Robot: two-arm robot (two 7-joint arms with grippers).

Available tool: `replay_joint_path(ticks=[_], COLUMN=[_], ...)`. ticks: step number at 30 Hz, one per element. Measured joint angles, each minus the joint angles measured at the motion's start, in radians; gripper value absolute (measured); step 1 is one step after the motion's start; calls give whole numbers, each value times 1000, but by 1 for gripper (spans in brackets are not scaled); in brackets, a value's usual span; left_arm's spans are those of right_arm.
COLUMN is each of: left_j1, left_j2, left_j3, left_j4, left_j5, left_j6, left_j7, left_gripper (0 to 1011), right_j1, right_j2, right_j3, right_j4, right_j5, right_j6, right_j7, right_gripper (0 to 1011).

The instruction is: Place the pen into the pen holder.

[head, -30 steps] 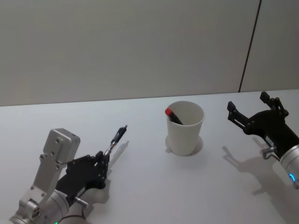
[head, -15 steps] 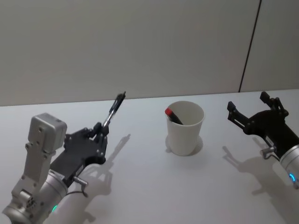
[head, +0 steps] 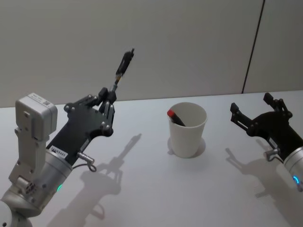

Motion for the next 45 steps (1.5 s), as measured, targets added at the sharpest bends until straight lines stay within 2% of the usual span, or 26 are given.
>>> replay_joint_path(ticks=[4,8,17,25,32,38,42,45], left_j1=[-12,-13,-7,1,4,7,7,7], left_j2=[-13,-20,-31,-43,-51,-53,-53,-53], left_j3=[-3,-3,1,14,21,21,18,15], left_j4=[1,3,9,23,31,32,30,27], left_j5=[18,30,52,76,90,94,98,100], left_j6=[-39,-49,-20,44,75,81,65,51], left_j7=[-11,-17,-30,-44,-51,-54,-56,-59], left_gripper=[121,121,121,121,121,121,121,120], right_j1=[1,3,13,29,48,71,87,91], right_j2=[0,-1,-5,-11,-20,-32,-38,-39], right_j3=[1,3,11,15,17,15,15,14], right_j4=[0,-7,-43,-91,-133,-165,-180,-182], right_j5=[4,23,102,199,283,365,419,437], right_j6=[1,6,34,72,109,147,170,178], right_j7=[1,10,58,124,180,229,263,275], right_gripper=[1001,1002,1002,1001,1001,1001,1002,1002])
